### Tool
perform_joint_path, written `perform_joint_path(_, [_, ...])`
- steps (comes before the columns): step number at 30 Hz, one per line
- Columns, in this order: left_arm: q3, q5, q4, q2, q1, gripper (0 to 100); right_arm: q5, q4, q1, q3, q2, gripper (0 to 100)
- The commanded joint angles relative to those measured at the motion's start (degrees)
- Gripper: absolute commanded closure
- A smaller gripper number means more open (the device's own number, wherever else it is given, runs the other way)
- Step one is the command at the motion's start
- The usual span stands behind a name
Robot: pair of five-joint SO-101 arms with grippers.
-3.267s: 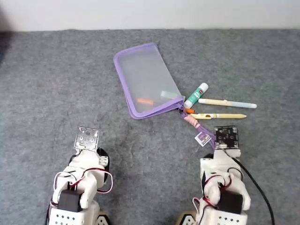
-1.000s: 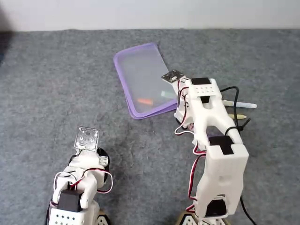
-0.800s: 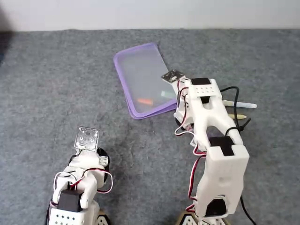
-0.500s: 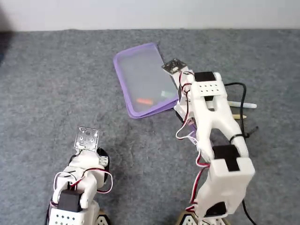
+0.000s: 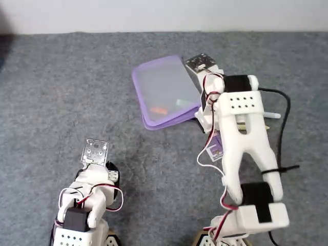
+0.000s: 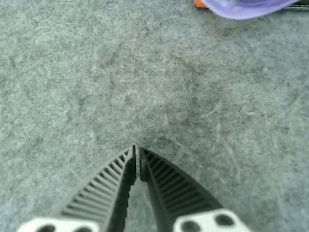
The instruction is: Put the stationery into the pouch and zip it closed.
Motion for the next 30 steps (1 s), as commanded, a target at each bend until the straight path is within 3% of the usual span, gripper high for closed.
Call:
perform_joint_path(1, [-0.5, -0.5, 0.3, -0.6, 0.1, 99, -7.0, 2.6, -0.3, -0.7, -5.3, 99.0])
perform_joint_path(7, [-0.5, -0.5, 0.3, -0.6, 0.4, 99, -16.7, 7.8, -0.2, -0.7, -7.3, 99.0])
perform_joint_path(14, [-0.5, -0.8, 3.7, -0.8, 0.5, 98, -18.0, 8.0, -0.2, -0.8, -12.8, 99.0])
perform_joint_path(25, [-10.9, -1.1, -0.5, -0.8, -4.1, 98, -17.4, -15.7, -0.3, -0.8, -26.1, 99.1])
perform_joint_path(30, [-17.9, -1.0, -4.4, -0.8, -5.7, 98, -10.8, -22.5, -3.6, -0.7, -26.5, 99.1])
